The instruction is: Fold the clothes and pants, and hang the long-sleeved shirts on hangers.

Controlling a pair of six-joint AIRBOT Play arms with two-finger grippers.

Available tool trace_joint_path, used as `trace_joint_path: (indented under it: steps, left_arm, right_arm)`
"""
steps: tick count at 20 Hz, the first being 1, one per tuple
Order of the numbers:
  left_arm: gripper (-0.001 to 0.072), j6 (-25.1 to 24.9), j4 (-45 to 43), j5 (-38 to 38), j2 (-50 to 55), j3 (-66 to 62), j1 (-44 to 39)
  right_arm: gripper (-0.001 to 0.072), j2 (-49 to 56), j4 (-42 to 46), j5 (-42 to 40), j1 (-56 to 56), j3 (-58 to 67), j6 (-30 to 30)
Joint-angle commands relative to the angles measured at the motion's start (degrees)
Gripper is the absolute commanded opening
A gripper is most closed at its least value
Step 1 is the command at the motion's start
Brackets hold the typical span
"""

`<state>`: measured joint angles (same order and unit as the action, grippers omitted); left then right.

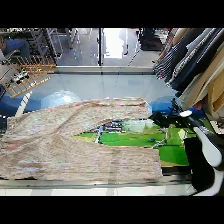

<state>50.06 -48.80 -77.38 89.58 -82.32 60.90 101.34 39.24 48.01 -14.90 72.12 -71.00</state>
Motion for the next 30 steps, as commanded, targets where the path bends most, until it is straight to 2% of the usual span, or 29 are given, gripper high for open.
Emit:
trace_joint_path:
  steps: [1,3,4,5,6,8,10,12,14,16,17,18,19,22,25,30]
  left_arm:
    - [0.0695,0.1,4.5,-0.9,0.0,0.0,-0.2]
    - [0.0694,1.8,4.3,-0.9,0.0,0.0,-0.3]
    - [0.0671,3.5,4.1,-0.9,0.0,0.0,-0.3]
    - [0.0581,5.6,3.6,-0.9,0.0,0.0,-0.3]
    - [0.0504,9.2,2.1,-0.9,0.0,0.0,-0.2]
    - [0.0495,18.1,-6.1,-1.6,-0.2,0.0,-0.1]
    - [0.0449,23.6,-21.5,-3.7,-0.2,0.0,-0.2]
    - [0.0449,27.6,-33.7,-4.9,-0.2,0.1,-0.3]
    - [0.0449,28.4,-34.9,-4.5,-0.1,0.2,0.0]
    - [0.0452,28.4,-32.5,-3.6,-0.1,0.4,-0.2]
    - [0.0498,28.3,-30.4,-3.5,0.0,0.6,-0.2]
    - [0.0512,28.3,-28.5,-3.4,0.0,0.9,-0.1]
    - [0.0512,28.2,-26.9,-3.4,0.0,1.1,-0.1]
    - [0.0511,27.9,-25.5,-2.6,0.0,3.0,-0.1]
    - [0.0509,27.7,-27.7,-1.1,0.0,6.1,-0.1]
    - [0.0508,28.0,-32.0,2.6,0.2,9.0,-0.1]
  right_arm:
    - [0.0448,10.4,-0.6,-1.2,2.5,11.5,-3.7]
    - [0.0415,12.5,-0.1,-1.3,3.6,15.3,-5.5]
    - [0.0302,13.0,0.7,-0.8,4.1,16.7,-6.7]
    - [0.0009,12.9,2.1,0.2,4.3,17.6,-7.4]
    - [0.0015,12.3,4.9,3.1,4.3,18.3,-9.3]
    - [0.0015,9.0,17.5,10.8,3.8,18.4,-14.3]
    - [0.0015,4.7,32.0,21.1,3.8,18.1,-17.1]
    - [0.0014,-0.9,38.7,27.0,3.8,15.3,-17.0]
    - [0.0014,-6.1,41.2,31.0,3.8,10.7,-16.3]
    - [0.0016,-9.8,42.9,33.4,3.8,6.2,-16.1]
    - [0.0153,-11.4,42.9,34.8,3.8,4.2,-15.5]
    - [0.0454,-13.2,42.6,35.9,3.5,2.3,-14.6]
    - [0.0494,-15.8,42.0,36.1,2.8,-0.3,-14.4]
    - [0.0463,-27.6,37.6,35.1,-2.3,-11.9,-13.6]
    - [0.0464,-41.1,28.9,36.9,-8.0,-24.8,-9.1]
    - [0.0465,-51.0,28.9,45.1,-10.8,-36.3,-8.5]
